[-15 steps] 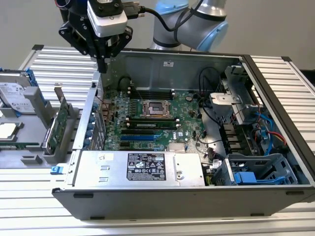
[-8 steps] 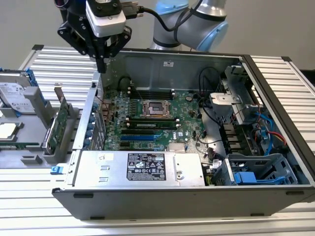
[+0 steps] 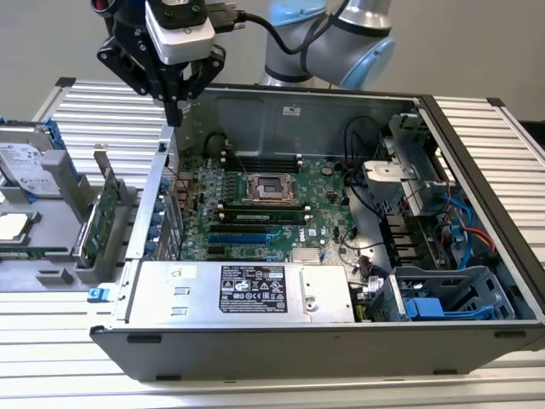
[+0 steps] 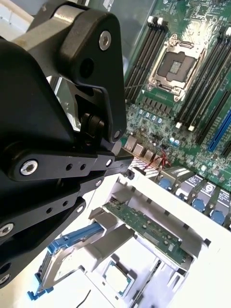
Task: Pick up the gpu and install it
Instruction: 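Reach for the gpu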
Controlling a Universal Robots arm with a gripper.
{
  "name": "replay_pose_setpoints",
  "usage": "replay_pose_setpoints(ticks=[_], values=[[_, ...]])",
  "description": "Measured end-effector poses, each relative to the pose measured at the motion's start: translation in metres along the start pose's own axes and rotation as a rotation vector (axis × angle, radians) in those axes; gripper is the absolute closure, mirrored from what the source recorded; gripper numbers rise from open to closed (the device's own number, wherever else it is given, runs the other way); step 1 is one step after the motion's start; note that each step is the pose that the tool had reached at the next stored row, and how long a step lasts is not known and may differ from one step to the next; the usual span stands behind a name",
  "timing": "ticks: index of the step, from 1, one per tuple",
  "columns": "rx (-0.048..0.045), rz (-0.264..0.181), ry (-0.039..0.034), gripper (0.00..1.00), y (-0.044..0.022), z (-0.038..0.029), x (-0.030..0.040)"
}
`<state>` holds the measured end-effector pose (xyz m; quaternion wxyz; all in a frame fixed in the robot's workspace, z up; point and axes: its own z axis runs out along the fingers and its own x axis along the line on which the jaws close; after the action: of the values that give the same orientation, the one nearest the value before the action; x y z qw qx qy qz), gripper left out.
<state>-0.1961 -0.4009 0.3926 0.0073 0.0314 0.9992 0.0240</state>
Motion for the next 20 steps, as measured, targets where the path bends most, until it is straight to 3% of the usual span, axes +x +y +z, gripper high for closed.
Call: replay_pose_setpoints(ticks=[12, 20], values=[[0.0000, 0.000, 0.0000, 1.00, -0.0003, -0.0001, 0.0050], [0.0000, 0.000, 0.0000, 1.00, -0.0008, -0.0001, 0.0132]])
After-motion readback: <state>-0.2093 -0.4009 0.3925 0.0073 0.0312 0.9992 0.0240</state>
